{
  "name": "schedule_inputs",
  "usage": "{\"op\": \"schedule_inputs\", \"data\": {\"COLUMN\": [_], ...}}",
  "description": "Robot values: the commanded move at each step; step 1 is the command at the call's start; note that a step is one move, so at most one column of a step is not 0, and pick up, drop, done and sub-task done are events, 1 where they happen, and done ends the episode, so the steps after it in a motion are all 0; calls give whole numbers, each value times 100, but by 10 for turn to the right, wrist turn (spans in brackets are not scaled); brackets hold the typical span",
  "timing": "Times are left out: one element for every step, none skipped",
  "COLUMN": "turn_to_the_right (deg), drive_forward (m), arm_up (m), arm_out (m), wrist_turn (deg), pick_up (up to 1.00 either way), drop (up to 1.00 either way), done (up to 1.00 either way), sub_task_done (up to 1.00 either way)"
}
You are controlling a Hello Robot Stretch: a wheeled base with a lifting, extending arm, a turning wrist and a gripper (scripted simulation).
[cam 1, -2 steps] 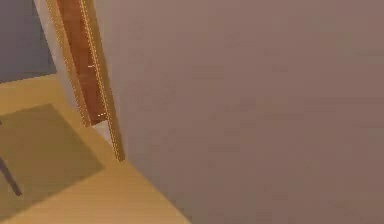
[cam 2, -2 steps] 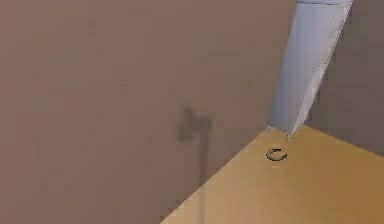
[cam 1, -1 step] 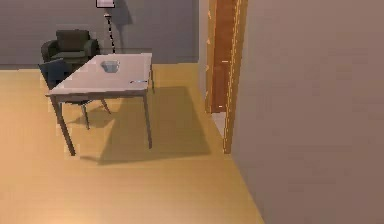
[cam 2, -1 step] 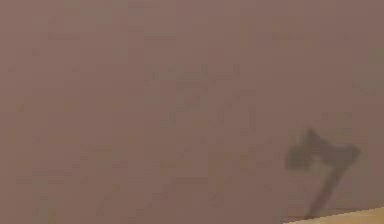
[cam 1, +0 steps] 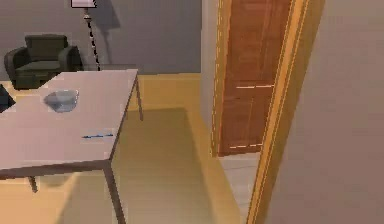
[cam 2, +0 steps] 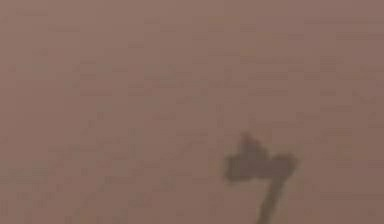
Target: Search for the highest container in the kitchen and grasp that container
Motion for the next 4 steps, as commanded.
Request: {"op": "schedule_inputs", "data": {"turn_to_the_right": [0, -60, 0, 450], "drive_forward": [100, 0, 10, 0], "arm_up": [0, 0, 0, 0], "arm_out": [0, 0, 0, 0], "wrist_turn": [0, 0, 0, 0], "pick_up": [0, 0, 0, 0], "drop": [0, 0, 0, 0], "done": [0, 0, 0, 0], "sub_task_done": [0, 0, 0, 0]}}
